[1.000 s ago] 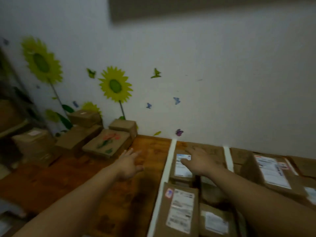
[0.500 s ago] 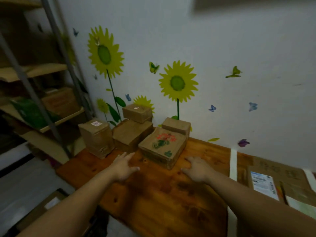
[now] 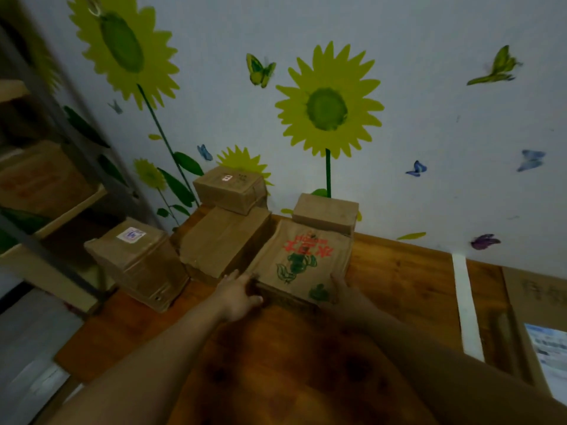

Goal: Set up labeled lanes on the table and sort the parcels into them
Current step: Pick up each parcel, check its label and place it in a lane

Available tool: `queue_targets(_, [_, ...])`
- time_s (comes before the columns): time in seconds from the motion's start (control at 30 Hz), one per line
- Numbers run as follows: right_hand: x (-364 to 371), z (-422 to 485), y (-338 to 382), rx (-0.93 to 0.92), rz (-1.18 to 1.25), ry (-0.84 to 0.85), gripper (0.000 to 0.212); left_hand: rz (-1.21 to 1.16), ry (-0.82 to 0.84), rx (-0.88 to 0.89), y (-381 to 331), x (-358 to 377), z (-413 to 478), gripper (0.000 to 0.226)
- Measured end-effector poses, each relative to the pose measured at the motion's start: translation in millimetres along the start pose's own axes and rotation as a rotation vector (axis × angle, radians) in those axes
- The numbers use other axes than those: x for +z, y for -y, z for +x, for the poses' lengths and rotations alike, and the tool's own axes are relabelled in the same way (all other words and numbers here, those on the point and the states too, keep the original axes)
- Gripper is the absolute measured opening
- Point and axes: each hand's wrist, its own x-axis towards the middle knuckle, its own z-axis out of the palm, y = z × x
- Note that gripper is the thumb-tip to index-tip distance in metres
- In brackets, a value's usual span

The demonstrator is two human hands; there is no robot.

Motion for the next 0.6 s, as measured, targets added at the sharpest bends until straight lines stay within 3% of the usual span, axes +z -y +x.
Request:
queue_targets(0.1, [16, 23, -8, 0.087, 0.234, -0.067, 0.092, -0.017, -0.004, 0.017, -1, -2, 34, 0.077])
queue_targets(0.27, [49, 42, -5, 0.218, 0.613, -0.151, 0.072, -0.241, 0.008, 0.031, 8, 1, 78, 0.08])
queue_targets(0.43, [51, 35, 10, 0.271, 0.746, -0.238, 0.058, -0.36, 0.125, 0.104, 17, -8, 92, 0.081])
queue_targets(0.6, [38, 6, 34, 0.306, 0.788, -0.466, 0.072, -0.437, 0.158, 0.208, 21, -37, 89, 0.071])
